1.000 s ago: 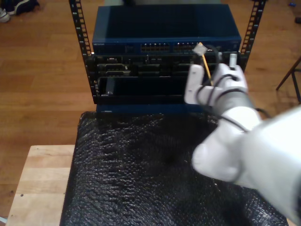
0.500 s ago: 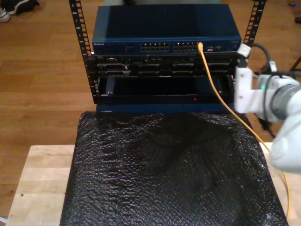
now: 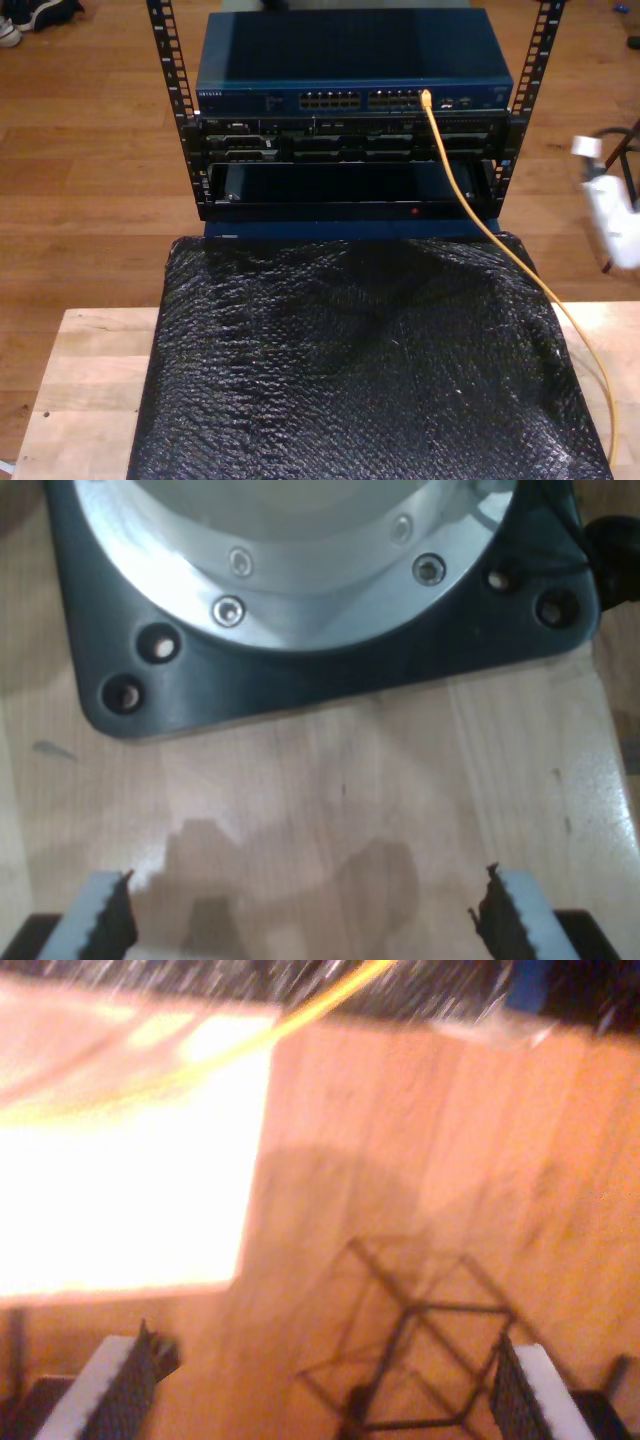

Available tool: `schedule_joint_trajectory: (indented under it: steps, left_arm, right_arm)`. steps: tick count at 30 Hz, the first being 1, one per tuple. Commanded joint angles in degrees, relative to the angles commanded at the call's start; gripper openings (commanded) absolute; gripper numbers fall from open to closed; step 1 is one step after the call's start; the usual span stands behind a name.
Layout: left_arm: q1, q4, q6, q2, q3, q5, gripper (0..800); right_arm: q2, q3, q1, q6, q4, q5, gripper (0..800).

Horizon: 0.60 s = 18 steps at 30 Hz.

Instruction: Grab the cable and plug it in

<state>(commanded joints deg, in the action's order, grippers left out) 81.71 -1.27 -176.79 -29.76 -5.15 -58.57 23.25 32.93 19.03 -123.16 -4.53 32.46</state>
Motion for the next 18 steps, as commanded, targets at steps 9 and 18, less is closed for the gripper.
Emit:
schedule_joint_trajectory:
  steps: [9, 18]
  left_arm:
    - [0.0, 0.0, 0.0, 0.0, 0.0, 0.0, 800]
    - [0.0, 0.0, 0.0, 0.0, 0.0, 0.0, 800]
  right_arm:
    - [11.1, -0.4, 17.7, -13.1, 2.3, 22.6, 798]
    - [17.8, -6.4, 36.8, -28.0, 2.9, 28.9, 798]
